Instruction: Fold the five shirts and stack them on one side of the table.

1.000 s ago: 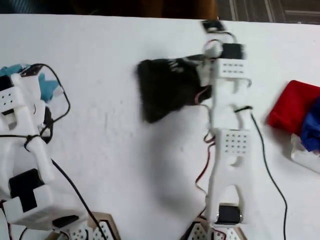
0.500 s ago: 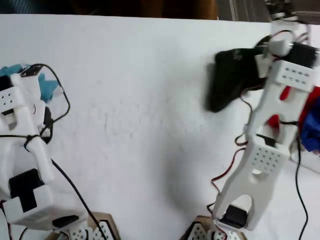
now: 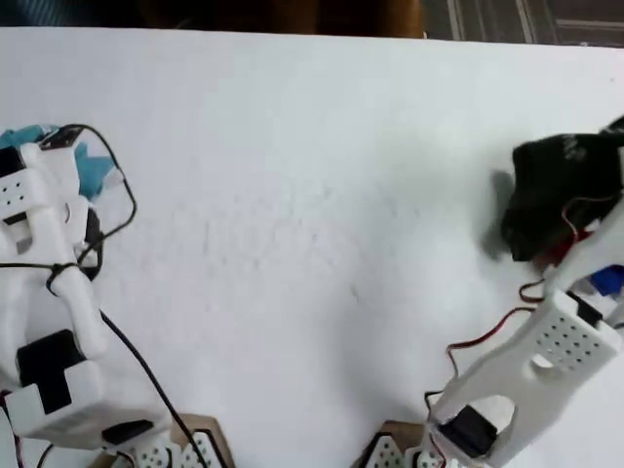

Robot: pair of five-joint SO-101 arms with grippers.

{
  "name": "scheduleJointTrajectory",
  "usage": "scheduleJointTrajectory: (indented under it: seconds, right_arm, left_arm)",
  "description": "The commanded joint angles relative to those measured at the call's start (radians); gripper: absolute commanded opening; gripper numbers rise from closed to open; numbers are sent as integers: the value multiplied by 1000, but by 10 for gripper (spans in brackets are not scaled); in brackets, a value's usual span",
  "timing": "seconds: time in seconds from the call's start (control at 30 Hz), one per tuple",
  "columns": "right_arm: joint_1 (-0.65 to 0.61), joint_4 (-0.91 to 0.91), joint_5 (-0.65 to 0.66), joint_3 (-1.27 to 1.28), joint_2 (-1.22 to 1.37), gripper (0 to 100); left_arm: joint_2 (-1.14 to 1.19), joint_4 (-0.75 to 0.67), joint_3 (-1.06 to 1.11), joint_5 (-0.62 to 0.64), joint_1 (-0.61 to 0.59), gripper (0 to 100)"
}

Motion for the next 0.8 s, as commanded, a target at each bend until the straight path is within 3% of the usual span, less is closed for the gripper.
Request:
scheduleJointTrajectory:
  seconds: [0.0,0.47,0.67,0.77]
  right_arm:
    - [70,21,21,-37,-87,19]
    - [180,18,21,-43,97,28]
    - [193,19,80,-49,107,231]
    - [203,19,115,-71,96,255]
  left_arm:
    - [-48,6,-10,-6,-2,25]
    - [-48,21,-10,-6,-5,24]
    - [-48,29,-10,-8,-6,24]
    - [-48,34,-10,-8,-6,24]
